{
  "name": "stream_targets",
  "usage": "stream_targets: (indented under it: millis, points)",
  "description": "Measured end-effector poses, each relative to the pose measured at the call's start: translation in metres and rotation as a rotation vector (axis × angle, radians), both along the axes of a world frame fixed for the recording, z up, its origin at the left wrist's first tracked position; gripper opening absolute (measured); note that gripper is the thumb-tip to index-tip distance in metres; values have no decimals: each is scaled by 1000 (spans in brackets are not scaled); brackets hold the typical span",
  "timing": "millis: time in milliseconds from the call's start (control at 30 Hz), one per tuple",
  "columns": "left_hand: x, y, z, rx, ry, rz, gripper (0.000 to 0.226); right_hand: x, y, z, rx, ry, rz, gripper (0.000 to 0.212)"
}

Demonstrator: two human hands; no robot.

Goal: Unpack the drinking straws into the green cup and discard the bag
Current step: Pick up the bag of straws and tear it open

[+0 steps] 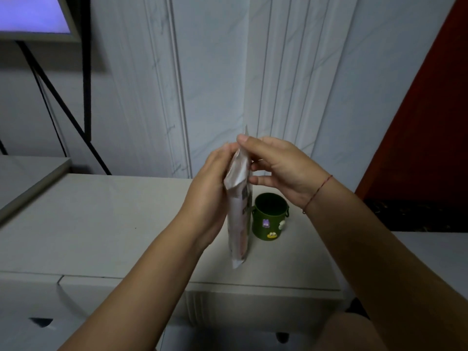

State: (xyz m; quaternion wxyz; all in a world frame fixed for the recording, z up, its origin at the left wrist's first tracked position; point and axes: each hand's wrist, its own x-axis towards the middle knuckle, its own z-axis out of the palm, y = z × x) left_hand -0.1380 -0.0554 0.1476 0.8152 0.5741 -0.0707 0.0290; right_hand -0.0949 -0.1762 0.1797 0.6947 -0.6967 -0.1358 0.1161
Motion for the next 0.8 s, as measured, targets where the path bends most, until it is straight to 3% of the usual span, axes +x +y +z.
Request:
stream_targets:
  millis: [467,700,800]
  points:
    - [7,-6,3,-7,84,133,36,3,-6,2,28,110,23,10]
    - [5,-11,9,547,-33,401,9,2,-7,8,-163,5,-56,7]
    - [9,-7,21,861,-115,404,20,2,-7,6,-166,-50,-56,6]
